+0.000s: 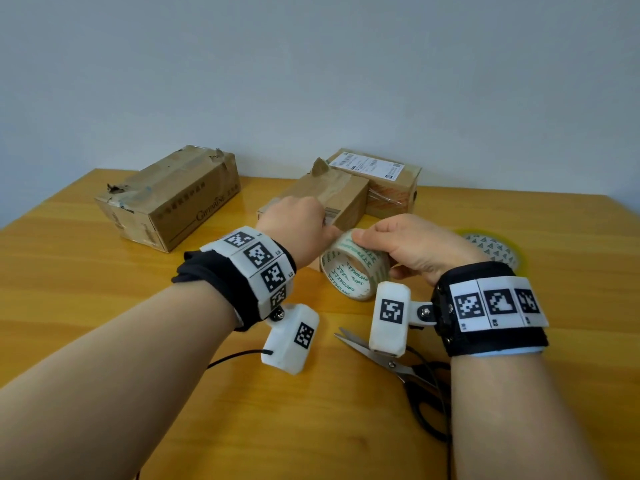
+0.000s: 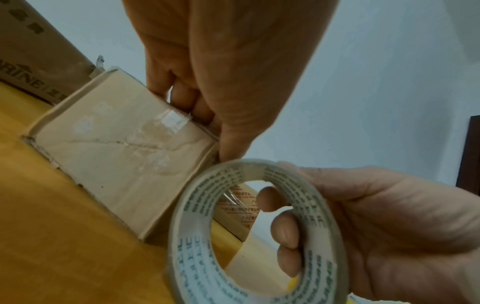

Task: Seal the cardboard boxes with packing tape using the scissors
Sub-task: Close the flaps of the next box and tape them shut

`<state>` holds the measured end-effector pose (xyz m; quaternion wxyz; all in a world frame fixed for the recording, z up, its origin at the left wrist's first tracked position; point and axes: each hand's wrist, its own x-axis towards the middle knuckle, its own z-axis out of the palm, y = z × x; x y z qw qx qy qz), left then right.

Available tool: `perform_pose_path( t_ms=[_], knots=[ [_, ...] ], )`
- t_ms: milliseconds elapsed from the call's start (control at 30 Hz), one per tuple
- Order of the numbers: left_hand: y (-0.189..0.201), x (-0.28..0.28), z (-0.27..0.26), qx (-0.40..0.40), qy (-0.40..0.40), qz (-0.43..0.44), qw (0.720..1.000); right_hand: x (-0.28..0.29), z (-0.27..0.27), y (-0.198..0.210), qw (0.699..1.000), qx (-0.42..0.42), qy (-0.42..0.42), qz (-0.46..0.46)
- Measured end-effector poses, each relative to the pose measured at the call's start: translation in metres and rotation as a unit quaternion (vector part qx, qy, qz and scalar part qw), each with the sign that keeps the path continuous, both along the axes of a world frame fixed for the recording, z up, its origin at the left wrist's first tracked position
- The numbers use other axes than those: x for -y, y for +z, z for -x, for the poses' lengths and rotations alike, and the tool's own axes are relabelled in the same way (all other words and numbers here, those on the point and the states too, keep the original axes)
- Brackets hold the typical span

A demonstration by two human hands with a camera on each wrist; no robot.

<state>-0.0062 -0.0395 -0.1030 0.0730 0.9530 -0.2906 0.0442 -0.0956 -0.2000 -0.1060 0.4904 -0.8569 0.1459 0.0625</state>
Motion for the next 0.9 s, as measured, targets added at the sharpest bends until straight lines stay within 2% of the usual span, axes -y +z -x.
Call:
perform_pose_path(
  t_ms=[100,200,333,433,567,700,800,900],
  knots=[
    [0.0,-0.006,0.0,-0.006,-0.037,0.001,0.999,-0.002,0.002,0.005,1.0,0.016,-0.012,0.0],
    [0.006,-0.017,0.001,-0.023,-0.08,-0.011,0.996,0.001,0.006,0.017,0.997,0.047,-0.061,-0.004],
    [0.013,-0.022,0.005,-0.033,-0.097,-0.016,0.995,-0.002,0.018,0.025,0.993,0.061,-0.101,-0.001],
    [0.014,-0.024,0.011,-0.041,-0.103,-0.024,0.994,-0.008,0.026,0.029,0.99,0.041,-0.134,0.032],
    [0.014,-0.03,0.021,-0.093,-0.09,0.0,0.992,-0.013,0.04,0.038,0.989,-0.028,-0.123,0.083],
    [0.011,-0.027,0.026,-0.09,-0.069,0.007,0.993,-0.014,0.069,0.036,0.979,-0.135,-0.069,0.133],
    [0.008,-0.024,0.031,-0.096,-0.039,0.046,0.994,-0.014,0.091,0.031,0.96,-0.207,-0.024,0.186],
    [0.007,-0.022,0.033,-0.096,0.005,0.102,0.99,-0.02,0.105,0.03,0.929,-0.26,0.036,0.261]
  ],
)
